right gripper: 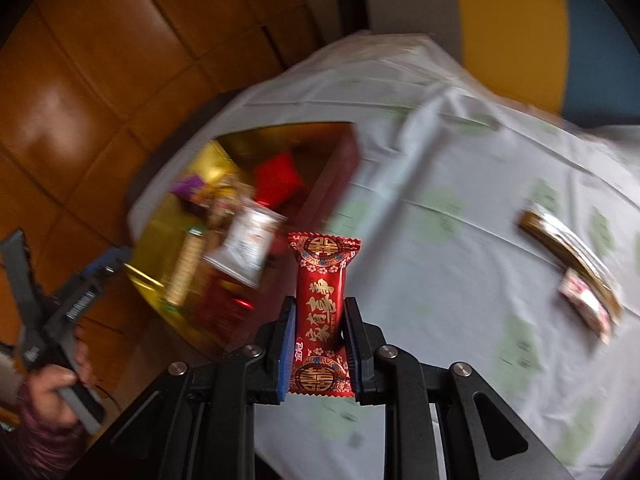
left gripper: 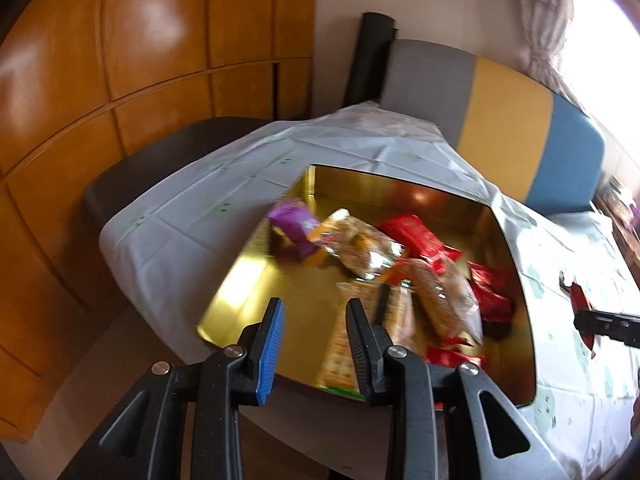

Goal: Organize snacks

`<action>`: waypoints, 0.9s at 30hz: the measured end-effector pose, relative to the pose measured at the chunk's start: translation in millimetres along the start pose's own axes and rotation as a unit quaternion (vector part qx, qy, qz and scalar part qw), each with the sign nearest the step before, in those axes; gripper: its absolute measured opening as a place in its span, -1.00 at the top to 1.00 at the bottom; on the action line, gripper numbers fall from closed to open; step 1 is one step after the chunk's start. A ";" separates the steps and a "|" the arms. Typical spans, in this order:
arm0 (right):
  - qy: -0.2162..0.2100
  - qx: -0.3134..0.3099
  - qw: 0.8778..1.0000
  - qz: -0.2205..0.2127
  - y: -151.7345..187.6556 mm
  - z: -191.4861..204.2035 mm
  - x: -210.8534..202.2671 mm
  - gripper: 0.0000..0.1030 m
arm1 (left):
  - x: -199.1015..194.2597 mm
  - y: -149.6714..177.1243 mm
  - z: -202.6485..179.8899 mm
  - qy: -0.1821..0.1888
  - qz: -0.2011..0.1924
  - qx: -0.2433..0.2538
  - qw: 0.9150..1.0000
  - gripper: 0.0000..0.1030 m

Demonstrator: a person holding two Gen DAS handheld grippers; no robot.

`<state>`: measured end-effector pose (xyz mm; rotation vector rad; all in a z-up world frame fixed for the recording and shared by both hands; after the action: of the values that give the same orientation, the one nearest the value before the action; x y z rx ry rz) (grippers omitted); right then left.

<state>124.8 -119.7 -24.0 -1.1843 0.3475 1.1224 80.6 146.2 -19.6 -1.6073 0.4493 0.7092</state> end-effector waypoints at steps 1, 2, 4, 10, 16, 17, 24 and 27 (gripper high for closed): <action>-0.016 0.000 1.000 -0.005 -5.5 15.1 3.4 0.57 | 1.1 -0.2 4.9 -0.003 0.000 -0.006 1.000 0.38; -0.032 0.003 0.999 -0.010 -14.1 29.3 10.9 0.57 | 2.3 -0.8 8.7 -0.005 0.001 -0.011 1.000 0.38; -0.048 0.013 0.999 -0.021 -26.0 48.2 22.2 0.55 | 4.4 -0.3 13.5 -0.008 0.002 -0.019 1.000 0.38; -0.052 0.031 0.998 -0.015 -45.8 75.8 84.1 0.45 | 8.9 5.1 13.7 -0.002 0.010 -0.025 1.000 0.38; -0.044 0.032 0.999 -0.003 -35.7 74.9 98.6 0.01 | 16.4 9.3 12.5 -0.001 0.021 -0.029 0.999 0.38; -0.044 0.032 0.999 -0.002 -33.5 74.0 96.8 0.01 | 17.0 9.9 12.6 -0.002 0.022 -0.029 0.999 0.38; -0.039 0.019 0.999 -0.022 -26.4 65.1 77.8 0.01 | 15.0 10.6 8.5 -0.002 0.018 -0.024 1.000 0.38; -0.027 0.011 0.999 -0.037 -22.2 63.8 64.6 0.01 | 13.6 11.0 5.6 0.000 0.017 -0.021 1.000 0.38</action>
<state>152.5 -30.9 -33.5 -1.1357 0.2717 1.0811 82.3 151.4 -37.2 -1.6421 0.4661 0.7484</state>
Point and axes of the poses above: each gripper's, at about its wrist camera, not at the fingertips, and x roughly the way its jaws point, z to its left, y to its underside, the point moved 5 cm from there along x, roughly the way its jaws point, and after that the axes turned 4 degrees about -z, right-handed, at the moved point
